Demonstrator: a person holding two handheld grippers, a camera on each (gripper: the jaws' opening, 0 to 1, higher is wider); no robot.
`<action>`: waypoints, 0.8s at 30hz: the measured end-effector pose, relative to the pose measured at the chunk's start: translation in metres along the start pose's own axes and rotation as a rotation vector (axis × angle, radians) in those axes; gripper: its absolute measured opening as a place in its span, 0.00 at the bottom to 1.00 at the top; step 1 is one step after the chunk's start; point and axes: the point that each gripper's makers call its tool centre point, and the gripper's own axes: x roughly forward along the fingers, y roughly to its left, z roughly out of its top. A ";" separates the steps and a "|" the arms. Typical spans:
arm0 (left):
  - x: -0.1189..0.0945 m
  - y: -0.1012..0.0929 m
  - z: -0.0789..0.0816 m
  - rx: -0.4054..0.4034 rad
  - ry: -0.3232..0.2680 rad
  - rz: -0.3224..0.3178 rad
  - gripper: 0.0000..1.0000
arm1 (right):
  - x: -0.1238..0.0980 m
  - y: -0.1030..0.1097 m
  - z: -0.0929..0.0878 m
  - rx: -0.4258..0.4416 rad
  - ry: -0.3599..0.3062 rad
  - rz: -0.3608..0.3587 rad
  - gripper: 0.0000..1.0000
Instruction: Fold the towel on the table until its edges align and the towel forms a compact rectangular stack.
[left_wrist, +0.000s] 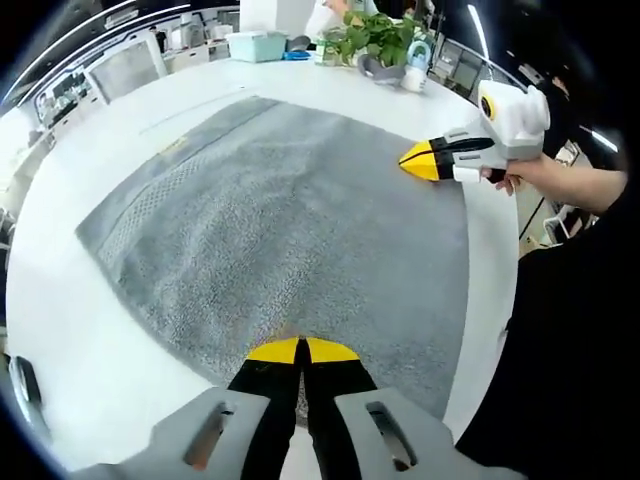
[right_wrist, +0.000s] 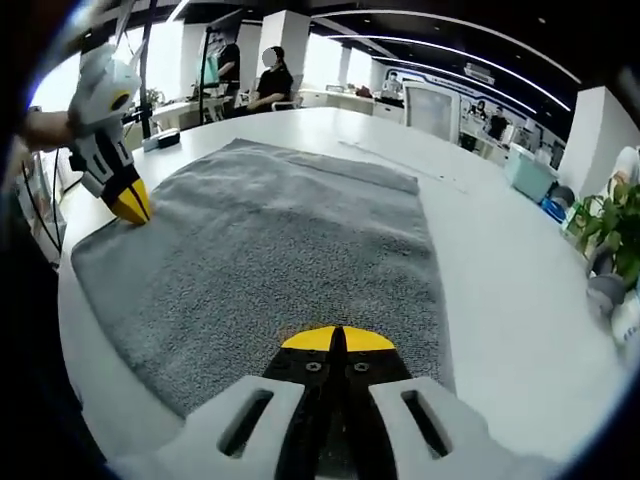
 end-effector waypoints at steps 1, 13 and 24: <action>0.000 0.000 0.000 -0.002 0.000 -0.001 0.01 | 0.000 0.000 0.000 0.002 0.000 -0.001 0.00; -0.001 0.002 -0.001 0.007 -0.025 0.021 0.01 | -0.007 0.005 -0.004 0.063 -0.008 -0.005 0.00; -0.001 0.011 0.000 0.052 -0.005 0.062 0.01 | -0.014 0.016 -0.008 0.103 -0.024 0.009 0.00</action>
